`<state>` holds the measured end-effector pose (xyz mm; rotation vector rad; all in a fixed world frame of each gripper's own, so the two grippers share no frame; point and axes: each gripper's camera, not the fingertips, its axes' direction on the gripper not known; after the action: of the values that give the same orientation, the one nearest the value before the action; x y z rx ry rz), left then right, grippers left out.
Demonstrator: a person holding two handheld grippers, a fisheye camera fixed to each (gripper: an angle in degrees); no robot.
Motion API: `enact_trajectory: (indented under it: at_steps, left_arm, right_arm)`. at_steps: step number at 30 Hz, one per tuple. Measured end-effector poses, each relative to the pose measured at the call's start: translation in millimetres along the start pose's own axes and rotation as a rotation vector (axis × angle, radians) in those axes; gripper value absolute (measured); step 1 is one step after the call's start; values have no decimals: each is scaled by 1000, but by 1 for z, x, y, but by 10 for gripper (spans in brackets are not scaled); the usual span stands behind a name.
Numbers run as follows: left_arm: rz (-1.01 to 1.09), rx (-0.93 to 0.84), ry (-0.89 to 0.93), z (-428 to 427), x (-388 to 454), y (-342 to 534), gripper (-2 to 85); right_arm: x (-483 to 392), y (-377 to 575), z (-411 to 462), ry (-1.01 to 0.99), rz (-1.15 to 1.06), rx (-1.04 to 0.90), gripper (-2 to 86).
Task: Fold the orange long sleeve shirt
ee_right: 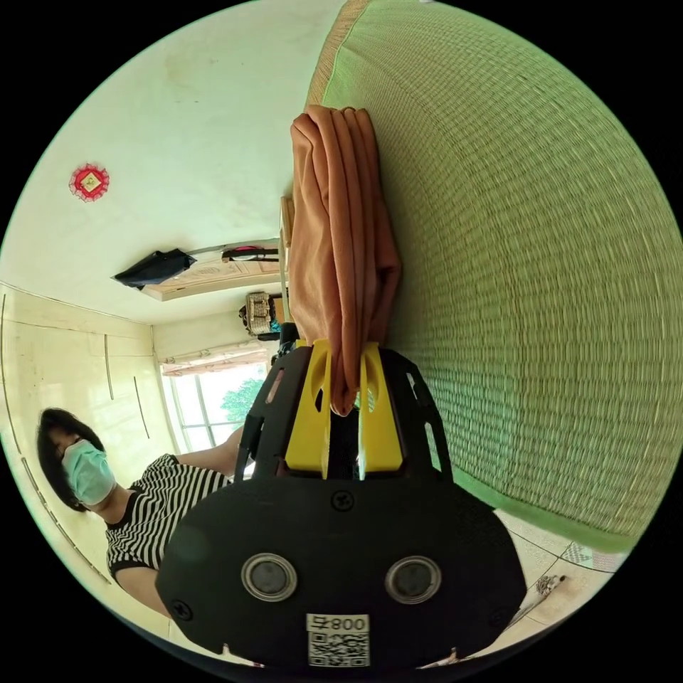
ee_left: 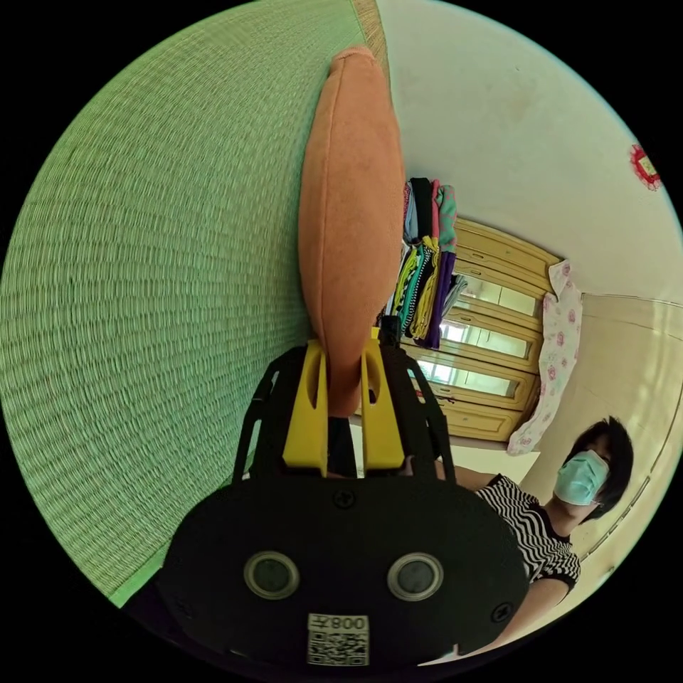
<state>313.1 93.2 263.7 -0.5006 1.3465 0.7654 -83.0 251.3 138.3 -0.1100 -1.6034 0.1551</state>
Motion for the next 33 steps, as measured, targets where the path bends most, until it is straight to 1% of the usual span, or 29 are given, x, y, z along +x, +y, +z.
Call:
enact_trajectory:
  at_steps: [10,16,23,33]
  left_arm:
    - [-46,-34,35,33,-2,81,80]
    - [-26,-45,35,54,11,110,79]
    - [35,-15,64,76,41,117,76]
    - [139,37,116,105,99,97,70]
  right_arm:
    - [-14,91,-13,-12,-4,11,63]
    - [-39,121,-31,-1,-49,22,60]
    - [-85,122,-58,2,-139,47,55]
    - [-173,89,-113,6,-276,71,47]
